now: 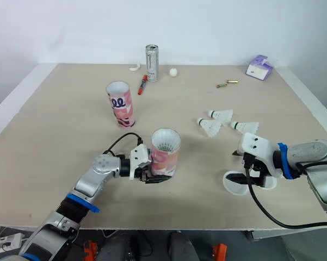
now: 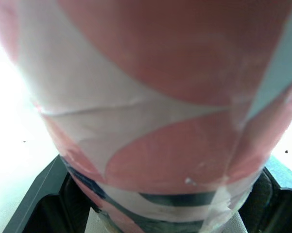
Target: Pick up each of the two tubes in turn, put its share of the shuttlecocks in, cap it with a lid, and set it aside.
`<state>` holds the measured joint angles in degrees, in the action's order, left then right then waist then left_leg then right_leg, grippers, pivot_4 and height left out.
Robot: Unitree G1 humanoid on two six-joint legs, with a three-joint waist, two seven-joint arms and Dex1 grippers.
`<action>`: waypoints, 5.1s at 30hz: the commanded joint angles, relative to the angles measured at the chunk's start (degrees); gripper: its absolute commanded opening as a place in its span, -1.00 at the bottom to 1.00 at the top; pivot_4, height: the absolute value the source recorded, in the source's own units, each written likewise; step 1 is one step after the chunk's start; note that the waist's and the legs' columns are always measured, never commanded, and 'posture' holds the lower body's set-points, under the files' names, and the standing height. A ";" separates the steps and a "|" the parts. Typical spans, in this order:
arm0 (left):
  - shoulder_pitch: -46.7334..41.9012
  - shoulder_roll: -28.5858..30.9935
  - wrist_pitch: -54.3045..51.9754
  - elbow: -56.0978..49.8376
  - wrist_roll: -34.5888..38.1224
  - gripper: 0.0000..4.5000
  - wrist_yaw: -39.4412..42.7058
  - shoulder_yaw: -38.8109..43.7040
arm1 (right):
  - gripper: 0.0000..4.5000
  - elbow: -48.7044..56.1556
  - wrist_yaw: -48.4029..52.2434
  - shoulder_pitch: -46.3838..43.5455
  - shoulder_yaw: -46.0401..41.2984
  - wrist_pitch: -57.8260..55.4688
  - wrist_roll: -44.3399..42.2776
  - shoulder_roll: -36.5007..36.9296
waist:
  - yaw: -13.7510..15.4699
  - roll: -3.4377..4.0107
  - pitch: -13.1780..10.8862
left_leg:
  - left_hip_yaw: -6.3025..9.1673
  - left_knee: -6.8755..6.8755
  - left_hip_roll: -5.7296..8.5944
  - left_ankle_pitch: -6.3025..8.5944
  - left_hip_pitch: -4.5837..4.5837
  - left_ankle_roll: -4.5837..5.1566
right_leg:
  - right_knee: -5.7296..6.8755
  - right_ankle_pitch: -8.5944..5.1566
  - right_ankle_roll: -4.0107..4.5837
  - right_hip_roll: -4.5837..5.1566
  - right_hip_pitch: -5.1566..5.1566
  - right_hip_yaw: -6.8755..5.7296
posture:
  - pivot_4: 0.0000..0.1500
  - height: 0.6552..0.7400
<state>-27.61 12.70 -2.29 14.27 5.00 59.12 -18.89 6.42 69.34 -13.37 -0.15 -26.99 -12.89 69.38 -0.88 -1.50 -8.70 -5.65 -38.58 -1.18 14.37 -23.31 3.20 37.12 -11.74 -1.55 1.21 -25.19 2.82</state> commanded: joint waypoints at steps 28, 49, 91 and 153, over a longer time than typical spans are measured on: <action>-0.15 0.30 2.28 3.91 0.35 0.56 3.83 -2.90 | -0.37 -9.57 6.64 -12.96 12.61 11.05 13.90 -2.79 | -0.12 0.02 0.01 | -0.04 -0.02 -0.01 0.00 0.04 0.00 | -0.02 0.01 -0.06 0.00 0.01 -0.02 | 1.00 1.00; -1.36 0.83 -3.46 7.23 -0.39 0.56 4.22 -3.54 | -0.92 0.86 10.66 -14.32 4.70 14.02 5.74 -1.74 | -0.12 0.06 0.04 | -0.03 -0.09 -0.03 -0.01 0.22 0.01 | -0.01 -0.07 -0.16 0.00 0.19 -0.07 | 1.00 1.00; -2.34 1.25 -0.51 10.99 -3.18 0.56 1.62 -5.07 | -0.92 -2.05 20.98 -49.37 20.07 20.67 7.23 -20.94 | -0.07 -0.10 0.34 | -0.11 -0.17 -0.13 -0.14 0.21 0.18 | -0.06 0.31 0.61 1.34 0.19 -1.72 | 1.00 1.00; -1.21 1.91 -2.07 9.39 -3.38 0.56 1.89 -5.66 | -0.36 -2.48 17.52 -47.97 18.58 19.63 7.03 -23.87 | -0.05 -0.11 0.33 | 0.00 -0.06 -0.26 -0.13 0.13 0.15 | -0.16 0.22 0.66 2.27 0.11 -3.46 | 1.00 1.00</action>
<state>-30.98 12.87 -1.19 19.65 5.44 61.62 -22.12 3.26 87.23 -60.49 20.88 -7.69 -5.32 45.28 -0.93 -1.61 -8.37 -5.65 -38.62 -1.43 14.25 -23.18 3.35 36.96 -11.52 -0.88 3.48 -25.08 -0.64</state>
